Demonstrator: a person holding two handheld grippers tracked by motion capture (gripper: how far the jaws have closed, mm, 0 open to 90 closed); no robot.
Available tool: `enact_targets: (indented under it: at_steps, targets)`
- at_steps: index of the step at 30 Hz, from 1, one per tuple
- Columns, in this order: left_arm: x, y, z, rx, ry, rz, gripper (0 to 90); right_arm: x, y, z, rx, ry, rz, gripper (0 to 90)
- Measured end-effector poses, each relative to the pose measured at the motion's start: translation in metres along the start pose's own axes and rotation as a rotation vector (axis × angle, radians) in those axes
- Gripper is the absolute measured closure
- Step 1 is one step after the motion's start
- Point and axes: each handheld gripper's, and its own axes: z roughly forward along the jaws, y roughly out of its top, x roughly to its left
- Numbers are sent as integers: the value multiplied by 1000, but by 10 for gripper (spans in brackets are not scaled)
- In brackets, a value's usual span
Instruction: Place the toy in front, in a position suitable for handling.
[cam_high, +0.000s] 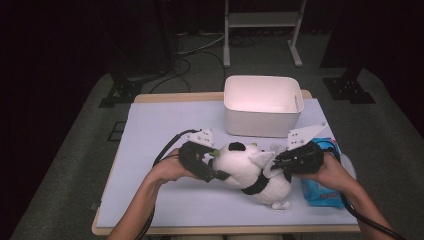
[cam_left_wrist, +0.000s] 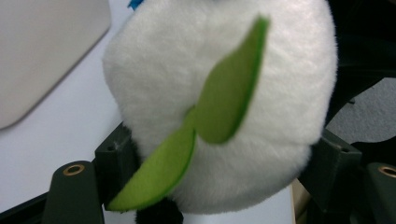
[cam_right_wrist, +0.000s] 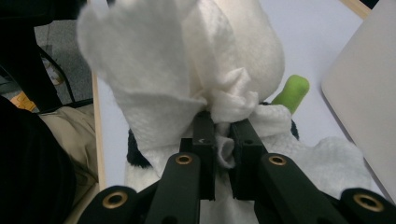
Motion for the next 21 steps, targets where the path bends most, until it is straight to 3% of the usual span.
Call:
enact_targets:
  at_steps: [6,11,21]
  targets:
    - [-1,7,-17,-7,31,11,253,-1,6,3,-16,-2,8,821]
    - [-4,9,-27,17,49,22,253,-3,13,3,-49,18,20,821]
    - [-6,17,-41,25,78,36,259,-3,36,-4,-82,29,-6,821]
